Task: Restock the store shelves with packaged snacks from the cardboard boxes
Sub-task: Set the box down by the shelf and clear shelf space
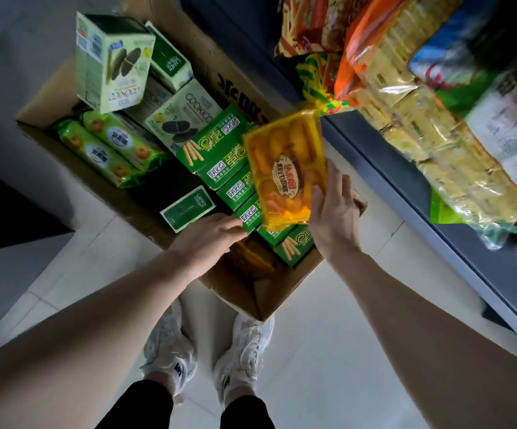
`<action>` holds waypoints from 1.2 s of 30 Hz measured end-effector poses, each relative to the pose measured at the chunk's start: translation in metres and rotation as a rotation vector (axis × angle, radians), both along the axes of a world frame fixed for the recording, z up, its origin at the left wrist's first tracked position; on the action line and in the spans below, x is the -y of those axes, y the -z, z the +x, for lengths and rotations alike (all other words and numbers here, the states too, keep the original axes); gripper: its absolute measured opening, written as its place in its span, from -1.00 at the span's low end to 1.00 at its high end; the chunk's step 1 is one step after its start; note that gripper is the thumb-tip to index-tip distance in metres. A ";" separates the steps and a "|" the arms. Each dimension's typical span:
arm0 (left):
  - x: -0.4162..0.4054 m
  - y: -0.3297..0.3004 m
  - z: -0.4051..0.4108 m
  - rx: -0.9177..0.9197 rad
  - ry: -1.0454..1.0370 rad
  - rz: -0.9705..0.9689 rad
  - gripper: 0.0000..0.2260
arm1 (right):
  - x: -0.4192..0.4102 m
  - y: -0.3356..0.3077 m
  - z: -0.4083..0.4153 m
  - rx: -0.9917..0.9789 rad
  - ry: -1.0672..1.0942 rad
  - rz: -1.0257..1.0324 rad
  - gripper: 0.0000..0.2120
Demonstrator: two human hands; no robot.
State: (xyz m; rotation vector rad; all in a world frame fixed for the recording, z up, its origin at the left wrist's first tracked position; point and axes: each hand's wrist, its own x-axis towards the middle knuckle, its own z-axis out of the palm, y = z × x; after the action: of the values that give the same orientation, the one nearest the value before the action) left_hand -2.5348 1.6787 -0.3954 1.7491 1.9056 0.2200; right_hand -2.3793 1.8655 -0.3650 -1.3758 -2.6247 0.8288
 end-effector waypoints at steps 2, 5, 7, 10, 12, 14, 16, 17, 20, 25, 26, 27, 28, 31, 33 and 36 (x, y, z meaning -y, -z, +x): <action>-0.004 0.014 0.000 -0.001 0.032 0.019 -0.61 | -0.001 0.013 0.008 -0.002 0.025 -0.030 -0.54; -0.002 0.022 -0.001 -0.024 0.079 -0.057 -0.76 | -0.001 0.022 0.013 -0.032 0.019 -0.047 -0.55; 0.002 0.024 0.000 -0.060 0.097 -0.097 -0.75 | 0.002 0.023 0.013 -0.068 0.033 -0.050 -0.56; -0.002 0.026 0.003 -0.101 0.088 -0.115 -0.70 | 0.005 0.022 0.009 -0.101 0.041 -0.031 -0.58; -0.006 0.024 0.003 -0.130 0.107 -0.137 -0.74 | 0.005 0.020 0.008 -0.115 0.049 -0.055 -0.56; -0.008 0.024 0.002 -0.141 0.128 -0.145 -0.71 | 0.005 0.016 0.007 -0.107 0.075 -0.093 -0.53; -0.009 0.024 0.002 -0.142 0.147 -0.150 -0.71 | 0.005 0.009 0.004 -0.077 0.100 -0.126 -0.51; -0.008 0.023 0.002 -0.146 0.145 -0.146 -0.74 | 0.006 0.004 0.003 -0.054 0.104 -0.147 -0.50; -0.008 0.008 -0.006 -0.147 0.093 -0.039 -0.81 | 0.008 -0.013 -0.004 0.011 0.120 -0.190 -0.48; -0.012 -0.057 -0.034 -0.199 0.107 0.054 -0.87 | 0.012 -0.063 -0.020 0.028 0.153 -0.205 -0.52; -0.011 -0.074 -0.040 -0.204 0.098 0.012 -0.83 | 0.012 -0.076 -0.022 0.035 0.157 -0.200 -0.53; -0.010 -0.092 -0.046 -0.214 0.080 -0.041 -0.78 | 0.013 -0.091 -0.024 0.043 0.169 -0.197 -0.52; -0.010 -0.111 -0.052 -0.228 0.048 -0.097 -0.73 | 0.013 -0.108 -0.026 0.046 0.185 -0.196 -0.52; -0.004 -0.169 -0.067 -0.277 -0.067 -0.200 -0.70 | 0.017 -0.162 -0.033 0.030 0.210 -0.207 -0.49; -0.002 -0.216 -0.077 -0.303 -0.161 -0.287 -0.70 | 0.017 -0.202 -0.039 0.018 0.174 -0.185 -0.47; 0.003 -0.282 -0.092 -0.320 -0.360 -0.422 -0.66 | 0.014 -0.267 -0.049 0.036 0.073 -0.147 -0.44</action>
State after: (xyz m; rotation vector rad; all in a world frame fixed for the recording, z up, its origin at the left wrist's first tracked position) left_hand -2.6266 1.6761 -0.1130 1.2098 2.2836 -0.3342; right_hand -2.4283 1.8517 -0.0982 -1.5248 -2.5678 1.0140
